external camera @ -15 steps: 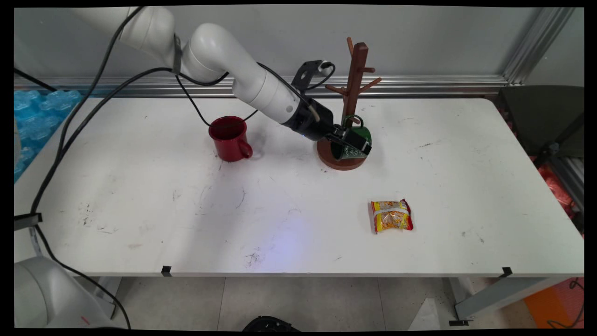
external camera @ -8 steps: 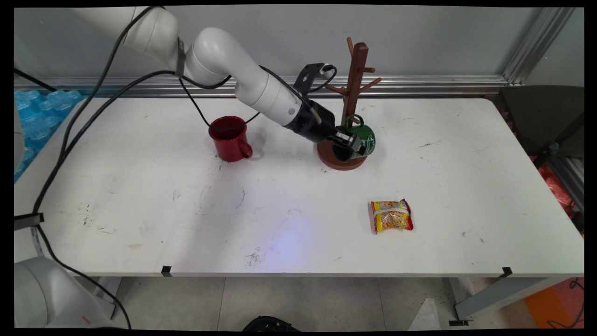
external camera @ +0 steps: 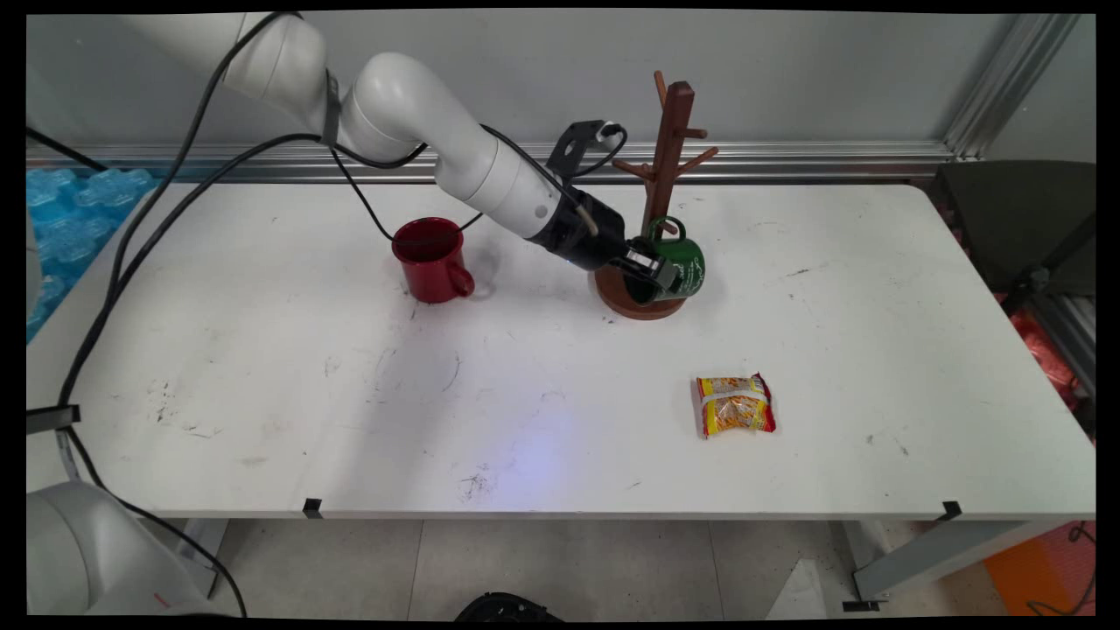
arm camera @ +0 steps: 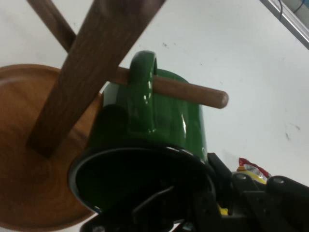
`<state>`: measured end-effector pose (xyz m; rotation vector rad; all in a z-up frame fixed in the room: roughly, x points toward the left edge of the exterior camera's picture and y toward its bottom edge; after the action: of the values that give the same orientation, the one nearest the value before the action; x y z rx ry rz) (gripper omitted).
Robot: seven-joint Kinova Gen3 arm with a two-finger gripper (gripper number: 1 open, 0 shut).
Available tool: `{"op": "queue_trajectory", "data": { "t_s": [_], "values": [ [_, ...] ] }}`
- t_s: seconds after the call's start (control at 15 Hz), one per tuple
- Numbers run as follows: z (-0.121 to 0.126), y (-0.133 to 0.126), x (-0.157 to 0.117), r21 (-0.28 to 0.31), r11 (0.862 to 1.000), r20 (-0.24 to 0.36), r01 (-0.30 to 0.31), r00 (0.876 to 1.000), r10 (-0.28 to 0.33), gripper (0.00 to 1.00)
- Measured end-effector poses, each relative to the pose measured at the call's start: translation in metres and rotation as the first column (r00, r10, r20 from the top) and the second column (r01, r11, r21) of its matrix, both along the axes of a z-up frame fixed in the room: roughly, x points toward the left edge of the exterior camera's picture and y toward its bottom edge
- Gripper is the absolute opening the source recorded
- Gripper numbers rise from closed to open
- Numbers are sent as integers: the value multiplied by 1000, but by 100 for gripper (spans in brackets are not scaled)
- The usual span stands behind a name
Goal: Place the picked object on the table
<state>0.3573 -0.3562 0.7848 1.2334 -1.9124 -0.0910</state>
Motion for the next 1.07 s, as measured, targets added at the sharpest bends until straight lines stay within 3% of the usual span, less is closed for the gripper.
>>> {"op": "queue_trajectory", "data": {
  "t_s": [1.07],
  "values": [
    [22, 26, -9, -29, 998, -40, 61, 997, -62, 0]
  ]
}}
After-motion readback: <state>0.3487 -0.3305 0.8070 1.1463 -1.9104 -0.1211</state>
